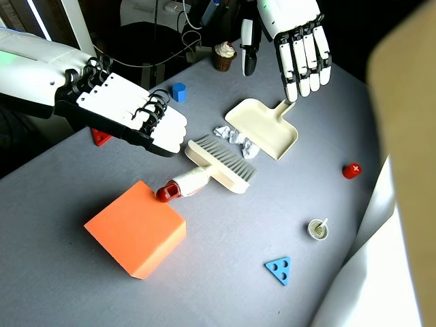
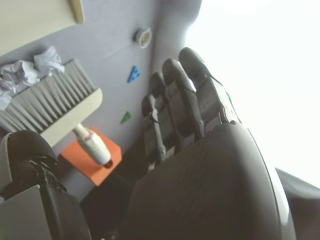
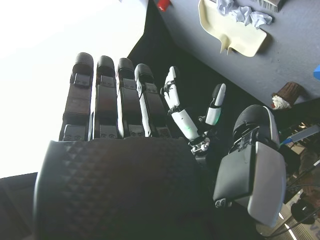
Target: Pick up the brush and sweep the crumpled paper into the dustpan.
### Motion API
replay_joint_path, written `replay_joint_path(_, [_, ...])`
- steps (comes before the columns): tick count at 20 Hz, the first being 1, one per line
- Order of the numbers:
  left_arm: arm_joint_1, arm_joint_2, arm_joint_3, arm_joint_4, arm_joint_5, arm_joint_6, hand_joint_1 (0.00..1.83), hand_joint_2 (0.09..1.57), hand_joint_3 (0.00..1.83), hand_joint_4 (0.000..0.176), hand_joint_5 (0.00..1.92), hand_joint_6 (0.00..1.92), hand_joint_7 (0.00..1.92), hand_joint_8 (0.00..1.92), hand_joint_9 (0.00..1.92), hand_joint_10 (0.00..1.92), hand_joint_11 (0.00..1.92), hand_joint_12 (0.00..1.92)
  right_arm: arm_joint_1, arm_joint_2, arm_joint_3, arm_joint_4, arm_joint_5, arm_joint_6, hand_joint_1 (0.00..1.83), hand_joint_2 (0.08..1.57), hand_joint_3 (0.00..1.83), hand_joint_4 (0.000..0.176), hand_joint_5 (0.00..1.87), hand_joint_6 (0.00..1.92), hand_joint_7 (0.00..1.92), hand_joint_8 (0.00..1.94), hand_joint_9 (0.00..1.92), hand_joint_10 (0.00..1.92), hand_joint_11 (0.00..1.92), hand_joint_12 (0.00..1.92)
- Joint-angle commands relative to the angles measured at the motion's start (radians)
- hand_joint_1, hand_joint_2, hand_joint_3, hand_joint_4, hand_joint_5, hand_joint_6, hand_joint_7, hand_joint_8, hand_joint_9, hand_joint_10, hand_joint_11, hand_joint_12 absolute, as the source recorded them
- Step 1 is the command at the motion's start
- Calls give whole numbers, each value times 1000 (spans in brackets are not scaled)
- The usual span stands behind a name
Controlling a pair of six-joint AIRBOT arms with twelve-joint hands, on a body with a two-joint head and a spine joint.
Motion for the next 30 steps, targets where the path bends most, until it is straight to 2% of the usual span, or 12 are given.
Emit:
replay_joint_path(1, [-8, -2, 3, 30, -76, 6, 0, 966, 11, 0, 143, 2, 215, 2, 215, 9, 122, 203, 8, 10, 0, -32, -105, -4, 0, 959, 0, 0, 145, 3, 171, 5, 184, 2, 175, 101])
replay_joint_path(4, [-7, 1, -7, -18, -75, 65, 0, 973, 0, 0, 138, 4, 204, 5, 206, 0, 133, 155, 8, 10, 0, -32, -105, -4, 4, 957, 0, 0, 151, 5, 178, 6, 185, 1, 169, 88])
replay_joint_path(8, [-3, 4, -10, -25, -63, 83, 0, 969, 0, 0, 117, 0, 178, 0, 181, 0, 120, 138, 8, 10, 0, -32, -105, -4, 0, 950, 0, 0, 168, 8, 189, 7, 192, 3, 180, 83])
replay_joint_path(11, [-1, 3, -11, -65, -37, 141, 0, 945, 0, 0, 117, 1, 183, 3, 181, 2, 131, 138, 8, 10, 0, -32, -105, -4, 0, 943, 0, 0, 171, 7, 191, 6, 197, 5, 188, 79])
replay_joint_path(14, [24, 2, -10, -82, -46, 162, 70, 923, 0, 0, 110, 1, 175, 3, 179, 4, 144, 135, 8, 10, 0, -32, -105, -4, 0, 946, 0, 0, 167, 3, 190, 4, 196, 3, 186, 72])
replay_joint_path(16, [47, -4, -1, -71, -63, 138, 171, 894, 0, 0, 113, 2, 179, 3, 188, 6, 155, 135, 8, 10, 0, -32, -105, -4, 1, 959, 4, 0, 173, 5, 189, 3, 196, 2, 186, 69])
replay_joint_path(19, [117, -8, 14, -8, -127, 37, 282, 878, 0, 0, 100, 0, 166, 0, 178, 0, 151, 128, 8, 9, 0, -32, -106, -4, 0, 958, 2, 0, 155, 0, 179, 1, 187, 2, 183, 62])
replay_joint_path(26, [268, -32, 37, 69, -218, -100, 812, 935, 3, 0, 63, 5, 176, 4, 212, 8, 206, 145, 8, 9, 0, -32, -106, -3, 0, 962, 2, 0, 150, 5, 179, 7, 188, 6, 188, 53])
replay_joint_path(30, [337, -58, 63, 87, -290, -177, 892, 958, 7, 0, 50, 6, 131, 1, 155, 0, 159, 130, 8, 9, 0, -32, -107, -3, 11, 970, 3, 0, 191, 14, 211, 13, 216, 12, 221, 57])
